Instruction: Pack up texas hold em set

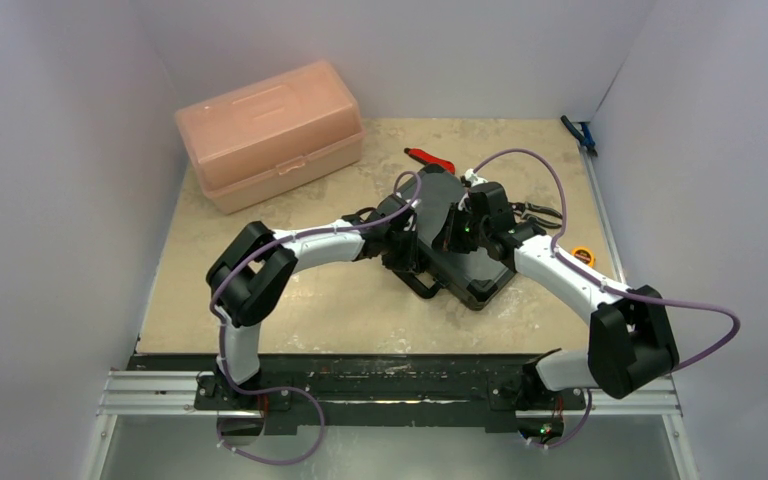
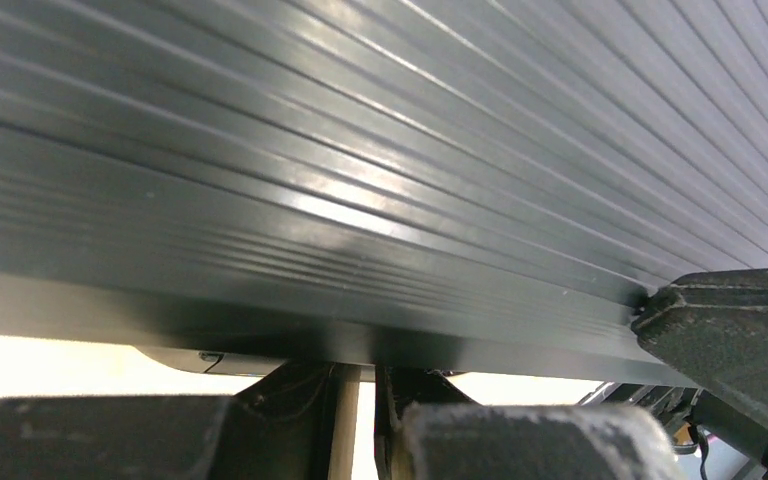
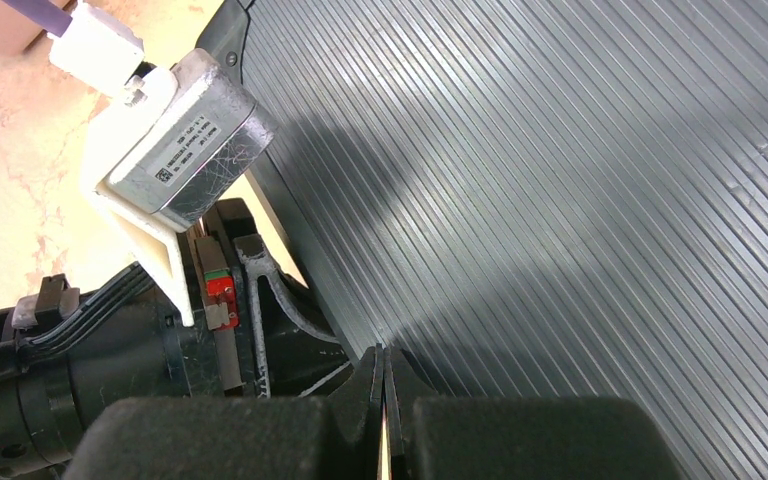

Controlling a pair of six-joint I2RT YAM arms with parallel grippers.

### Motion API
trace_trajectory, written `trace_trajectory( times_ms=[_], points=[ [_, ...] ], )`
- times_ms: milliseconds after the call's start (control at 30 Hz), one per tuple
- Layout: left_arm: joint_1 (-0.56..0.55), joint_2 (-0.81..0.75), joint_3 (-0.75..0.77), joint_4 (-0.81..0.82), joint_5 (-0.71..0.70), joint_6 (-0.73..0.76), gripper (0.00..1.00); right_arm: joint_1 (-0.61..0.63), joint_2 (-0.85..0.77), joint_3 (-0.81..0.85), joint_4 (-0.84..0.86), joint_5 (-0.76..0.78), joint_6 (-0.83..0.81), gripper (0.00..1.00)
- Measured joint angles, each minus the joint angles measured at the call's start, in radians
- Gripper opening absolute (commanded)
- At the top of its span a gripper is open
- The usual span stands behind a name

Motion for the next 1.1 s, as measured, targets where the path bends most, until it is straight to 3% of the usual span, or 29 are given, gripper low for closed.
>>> trace_trajectory(
  times_ms=[167, 500, 1033, 1100],
  points=[
    [0.000, -0.004, -0.002, 0.000, -0.012, -0.006, 0.15, 0.000, 0.000, 0.000, -0.001, 0.000, 0.000, 0.00],
    [-0.009, -0.116, -0.111, 0.064, -0.129, 0.009, 0.33, 0.000, -0.023, 0.002, -0.043, 0.016, 0.000, 0.04],
    [-0.008, -0.415, -0.253, 0.043, -0.231, 0.060, 0.55, 0.000, -0.109, 0.013, -0.197, 0.072, -0.019, 0.49],
    [-0.008, -0.471, -0.267, 0.038, -0.250, 0.074, 0.61, 0.000, -0.113, 0.026, -0.211, 0.079, -0.024, 0.55]
  ],
)
